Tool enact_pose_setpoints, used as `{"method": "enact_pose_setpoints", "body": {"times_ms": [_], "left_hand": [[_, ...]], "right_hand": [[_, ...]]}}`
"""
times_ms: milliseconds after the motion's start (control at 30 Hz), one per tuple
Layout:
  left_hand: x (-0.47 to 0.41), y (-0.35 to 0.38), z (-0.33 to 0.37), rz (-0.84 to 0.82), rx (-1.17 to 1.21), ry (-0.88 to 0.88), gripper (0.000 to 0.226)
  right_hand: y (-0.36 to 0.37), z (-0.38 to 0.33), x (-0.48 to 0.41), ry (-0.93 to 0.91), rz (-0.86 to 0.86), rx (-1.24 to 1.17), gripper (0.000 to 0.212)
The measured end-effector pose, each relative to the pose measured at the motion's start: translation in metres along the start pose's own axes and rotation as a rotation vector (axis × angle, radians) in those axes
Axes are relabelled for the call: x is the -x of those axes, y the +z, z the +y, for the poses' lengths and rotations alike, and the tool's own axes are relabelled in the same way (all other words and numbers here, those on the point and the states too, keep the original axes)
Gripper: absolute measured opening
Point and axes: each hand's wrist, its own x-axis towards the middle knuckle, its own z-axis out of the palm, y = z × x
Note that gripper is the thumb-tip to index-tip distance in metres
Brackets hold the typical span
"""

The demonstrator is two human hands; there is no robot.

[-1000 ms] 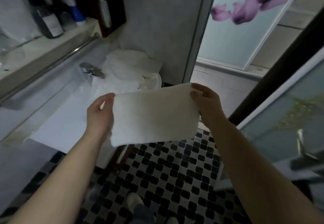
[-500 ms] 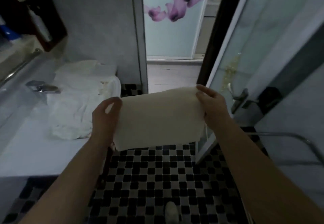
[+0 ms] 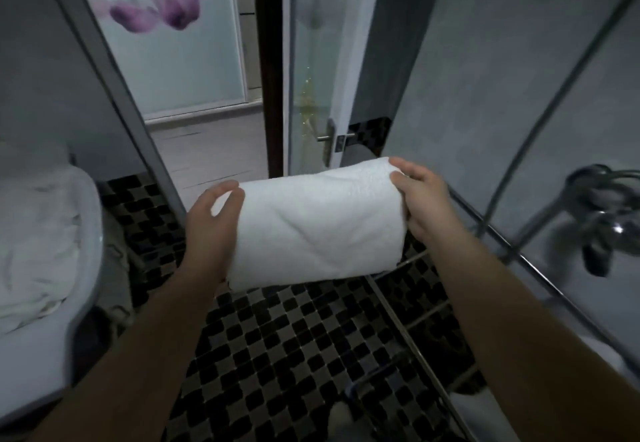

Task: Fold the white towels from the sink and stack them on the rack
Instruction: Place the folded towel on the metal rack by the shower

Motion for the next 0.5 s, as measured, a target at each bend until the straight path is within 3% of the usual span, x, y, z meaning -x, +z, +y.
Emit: {"method": "enact_pose_setpoints", "body": {"times_ms": [300, 500], "left_hand": [[0.051, 0.11, 0.009, -0.085, 0.004, -0.065, 0.026], [0.099, 0.169, 0.0, -0.124, 0.028, -0.152, 0.019]], "right_hand": [[-0.123, -0.013, -0.005, -0.043, 0.009, 0.076, 0.026], [-0.196, 0.005, -0.013, -0.057, 0.02, 0.093, 0.03]]}}
